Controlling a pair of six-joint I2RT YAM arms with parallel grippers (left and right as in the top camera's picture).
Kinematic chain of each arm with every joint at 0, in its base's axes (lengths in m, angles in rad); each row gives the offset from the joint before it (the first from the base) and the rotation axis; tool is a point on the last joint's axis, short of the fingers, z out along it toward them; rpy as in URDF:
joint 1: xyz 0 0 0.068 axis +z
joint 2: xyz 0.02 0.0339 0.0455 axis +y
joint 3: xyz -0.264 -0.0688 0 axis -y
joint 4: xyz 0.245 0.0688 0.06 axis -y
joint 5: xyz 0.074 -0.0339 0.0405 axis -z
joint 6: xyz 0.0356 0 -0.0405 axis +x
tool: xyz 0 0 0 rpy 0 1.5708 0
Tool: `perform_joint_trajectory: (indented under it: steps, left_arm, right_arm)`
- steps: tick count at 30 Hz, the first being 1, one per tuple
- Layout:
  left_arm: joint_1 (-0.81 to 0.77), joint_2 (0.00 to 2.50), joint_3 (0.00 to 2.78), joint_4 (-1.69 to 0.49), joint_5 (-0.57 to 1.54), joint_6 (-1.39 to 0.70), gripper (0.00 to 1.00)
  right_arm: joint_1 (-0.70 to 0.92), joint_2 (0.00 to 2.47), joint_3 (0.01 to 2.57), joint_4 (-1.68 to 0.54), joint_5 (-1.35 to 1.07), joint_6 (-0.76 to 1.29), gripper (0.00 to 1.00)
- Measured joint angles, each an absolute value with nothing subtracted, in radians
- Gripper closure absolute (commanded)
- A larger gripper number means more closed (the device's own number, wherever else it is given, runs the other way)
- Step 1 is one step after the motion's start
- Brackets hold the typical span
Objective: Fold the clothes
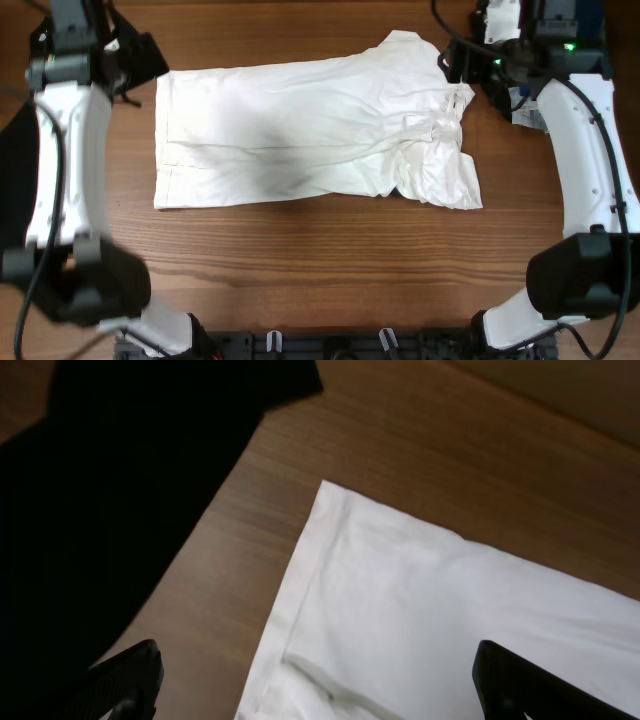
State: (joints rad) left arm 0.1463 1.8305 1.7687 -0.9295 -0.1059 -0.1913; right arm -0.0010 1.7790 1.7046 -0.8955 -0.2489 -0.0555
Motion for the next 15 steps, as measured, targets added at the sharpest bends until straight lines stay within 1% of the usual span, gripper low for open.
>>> perform_joint_trajectory:
  steps: [5, 10, 15]
  left_arm:
    - [0.146, 2.104, 1.905, -0.947, -0.097, -0.163, 0.02]
    - [0.146, 2.239, 1.911, -0.896, -0.094, -0.154, 0.02]
    - [0.146, 2.276, 1.915, -0.772, -0.091, -0.15, 0.02]
  right_arm:
    - [0.042, 1.852, 1.705, -0.897, -0.243, -0.08, 0.17]
    - [0.07, 1.872, 1.705, -0.892, -0.242, -0.085, 0.17]
    - [0.072, 1.872, 1.705, -0.889, -0.242, -0.085, 0.17]
